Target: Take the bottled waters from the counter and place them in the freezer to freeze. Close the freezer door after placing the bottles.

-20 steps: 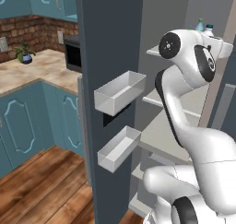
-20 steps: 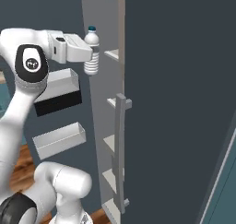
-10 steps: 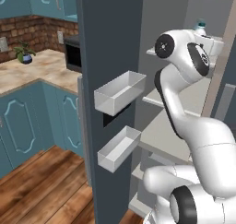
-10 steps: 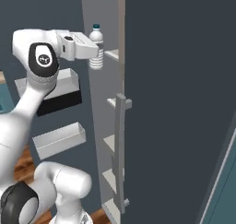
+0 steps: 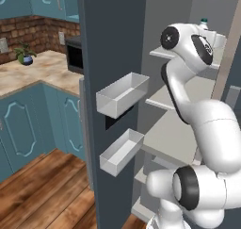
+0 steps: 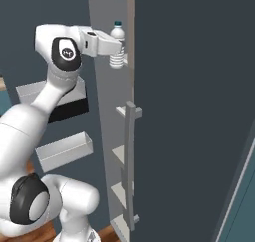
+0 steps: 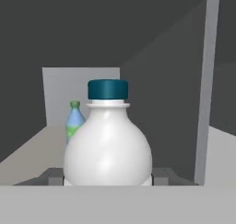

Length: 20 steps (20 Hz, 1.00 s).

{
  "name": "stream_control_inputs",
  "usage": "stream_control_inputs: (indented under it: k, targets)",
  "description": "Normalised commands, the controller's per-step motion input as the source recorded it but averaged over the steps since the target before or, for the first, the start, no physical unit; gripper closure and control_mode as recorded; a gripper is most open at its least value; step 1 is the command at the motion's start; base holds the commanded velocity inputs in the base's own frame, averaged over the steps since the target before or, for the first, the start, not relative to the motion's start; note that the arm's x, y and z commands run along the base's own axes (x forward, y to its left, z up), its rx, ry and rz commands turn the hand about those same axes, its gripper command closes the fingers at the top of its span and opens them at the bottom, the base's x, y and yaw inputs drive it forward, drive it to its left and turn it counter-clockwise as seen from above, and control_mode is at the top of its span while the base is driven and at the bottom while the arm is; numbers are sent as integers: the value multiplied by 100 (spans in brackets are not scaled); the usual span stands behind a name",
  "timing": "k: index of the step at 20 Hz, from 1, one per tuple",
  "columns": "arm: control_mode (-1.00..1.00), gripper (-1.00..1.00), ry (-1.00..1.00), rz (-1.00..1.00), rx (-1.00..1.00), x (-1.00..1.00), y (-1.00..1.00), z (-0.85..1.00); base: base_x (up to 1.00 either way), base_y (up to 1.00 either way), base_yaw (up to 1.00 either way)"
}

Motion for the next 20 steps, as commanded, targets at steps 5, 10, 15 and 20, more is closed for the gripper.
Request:
stream_control_inputs:
  k: [5,10,15,20]
  targets:
    - [-100,100,-2,2,0,46,-8,-1,0,0,0]
    - [-100,100,0,0,-3,44,-4,-21,0,0,0]
    - [-100,100,1,0,-4,37,-15,-21,0,0,0]
    - [-100,100,0,0,-4,31,-8,-10,0,0,0]
